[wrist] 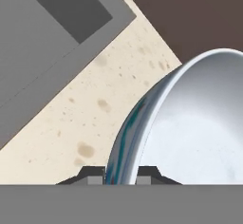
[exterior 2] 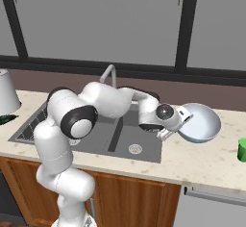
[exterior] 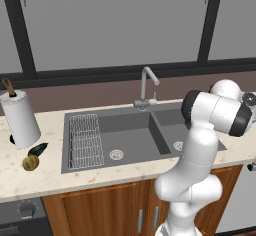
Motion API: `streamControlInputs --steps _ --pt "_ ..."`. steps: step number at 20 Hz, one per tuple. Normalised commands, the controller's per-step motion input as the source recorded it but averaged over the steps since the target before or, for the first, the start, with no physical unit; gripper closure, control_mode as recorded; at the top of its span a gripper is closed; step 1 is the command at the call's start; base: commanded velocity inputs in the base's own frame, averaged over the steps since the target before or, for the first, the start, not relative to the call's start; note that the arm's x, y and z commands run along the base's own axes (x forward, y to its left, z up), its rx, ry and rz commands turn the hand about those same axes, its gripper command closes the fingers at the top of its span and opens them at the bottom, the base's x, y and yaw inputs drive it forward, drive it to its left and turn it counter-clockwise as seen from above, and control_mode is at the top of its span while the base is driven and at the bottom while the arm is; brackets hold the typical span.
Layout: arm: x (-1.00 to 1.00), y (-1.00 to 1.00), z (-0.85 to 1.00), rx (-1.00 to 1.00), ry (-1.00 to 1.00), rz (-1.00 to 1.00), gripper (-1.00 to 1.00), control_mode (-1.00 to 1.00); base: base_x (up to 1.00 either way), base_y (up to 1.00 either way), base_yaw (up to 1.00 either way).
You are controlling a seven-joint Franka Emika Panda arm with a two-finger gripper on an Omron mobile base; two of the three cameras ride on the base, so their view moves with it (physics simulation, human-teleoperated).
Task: Remove the squash and eggplant from the sink. Then move the bowl and cup from the counter to the sink for washing.
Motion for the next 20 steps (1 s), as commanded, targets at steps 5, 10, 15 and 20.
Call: streamControlInputs --steps 5,10,15,20 --pt "-0.06 0.14 0.11 -0.08 -0.06 0.12 1.00 -1.00 0.00 0.00 0.00" --pt "-0.03 0.15 0.13 -0.09 0.00 0.12 1.00 -1.00 0.00 0.00 0.00" --pt "-0.05 0.14 0.16 -0.10 0.00 0.12 1.00 -1.00 0.00 0.00 0.00" --pt "-0.10 0.10 0.19 -0.12 0.00 0.10 1.00 -1.00 0.00 0.00 0.00"
